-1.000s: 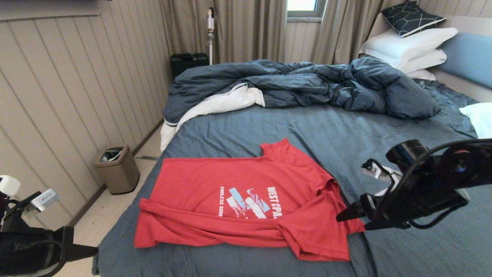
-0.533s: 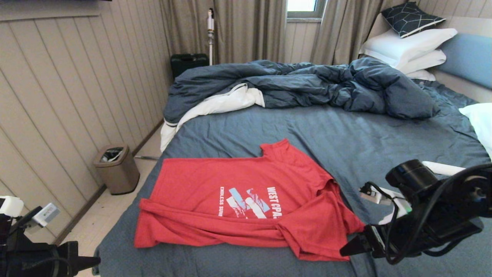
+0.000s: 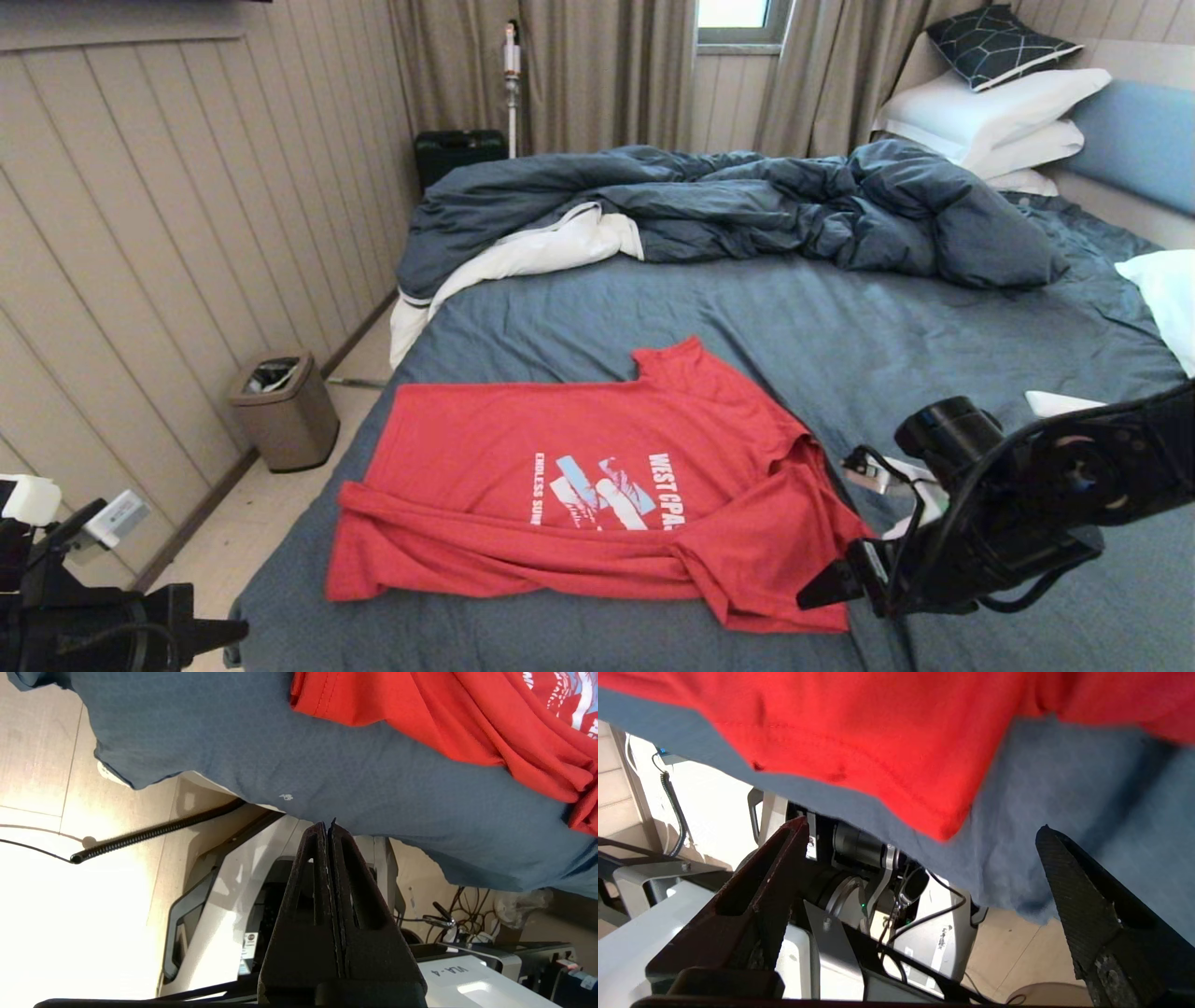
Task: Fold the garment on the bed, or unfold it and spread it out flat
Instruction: Fold the red T-shirt
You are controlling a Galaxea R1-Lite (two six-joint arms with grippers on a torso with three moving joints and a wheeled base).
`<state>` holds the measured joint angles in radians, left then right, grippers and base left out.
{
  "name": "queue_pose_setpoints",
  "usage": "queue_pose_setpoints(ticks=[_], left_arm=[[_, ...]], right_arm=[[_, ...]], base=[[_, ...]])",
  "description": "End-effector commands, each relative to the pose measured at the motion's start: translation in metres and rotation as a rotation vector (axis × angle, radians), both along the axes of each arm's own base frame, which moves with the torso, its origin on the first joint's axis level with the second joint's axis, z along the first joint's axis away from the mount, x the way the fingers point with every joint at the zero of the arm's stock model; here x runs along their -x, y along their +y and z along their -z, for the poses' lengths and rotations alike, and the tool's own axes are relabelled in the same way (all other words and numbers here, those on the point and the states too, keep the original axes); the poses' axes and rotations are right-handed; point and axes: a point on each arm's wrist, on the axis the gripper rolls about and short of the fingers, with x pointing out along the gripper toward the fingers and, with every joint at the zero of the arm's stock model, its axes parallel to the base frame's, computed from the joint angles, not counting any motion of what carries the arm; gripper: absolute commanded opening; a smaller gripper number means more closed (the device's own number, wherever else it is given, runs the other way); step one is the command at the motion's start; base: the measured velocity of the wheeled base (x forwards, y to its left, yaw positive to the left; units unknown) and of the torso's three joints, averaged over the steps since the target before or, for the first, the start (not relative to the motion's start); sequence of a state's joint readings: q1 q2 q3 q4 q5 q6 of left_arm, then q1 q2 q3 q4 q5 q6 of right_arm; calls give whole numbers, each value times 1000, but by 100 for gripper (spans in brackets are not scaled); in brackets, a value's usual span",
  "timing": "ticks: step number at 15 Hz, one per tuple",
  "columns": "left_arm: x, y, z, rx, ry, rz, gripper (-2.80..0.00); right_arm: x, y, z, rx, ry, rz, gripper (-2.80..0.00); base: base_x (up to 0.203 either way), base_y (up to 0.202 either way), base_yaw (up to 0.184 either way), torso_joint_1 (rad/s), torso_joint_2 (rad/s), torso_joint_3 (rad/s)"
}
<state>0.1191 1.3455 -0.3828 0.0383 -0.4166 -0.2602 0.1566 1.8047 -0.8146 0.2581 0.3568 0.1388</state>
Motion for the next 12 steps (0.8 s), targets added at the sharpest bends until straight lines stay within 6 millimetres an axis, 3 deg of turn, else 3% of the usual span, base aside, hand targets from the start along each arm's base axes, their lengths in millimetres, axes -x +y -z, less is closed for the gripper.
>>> queue_pose_setpoints(ticks=[1,9,10,12], left_arm=[[0,0,1,12,6,4,-280],[-2,0,2,28,15,12,-280],[-2,0,2,28,12,11,-280],[0,0,2,28,10,11,-280]], right_arm=[[-5,2,10,0,15,0,0],[-14,23,23,76,16,-25,0],[-14,22,25,80,23,-22,-280],[-16,21,28,82,33,-18,-280]], base=[[0,0,0,0,0,0],[0,0,0,0,0,0],[0,0,0,0,0,0],[0,0,0,0,0,0]])
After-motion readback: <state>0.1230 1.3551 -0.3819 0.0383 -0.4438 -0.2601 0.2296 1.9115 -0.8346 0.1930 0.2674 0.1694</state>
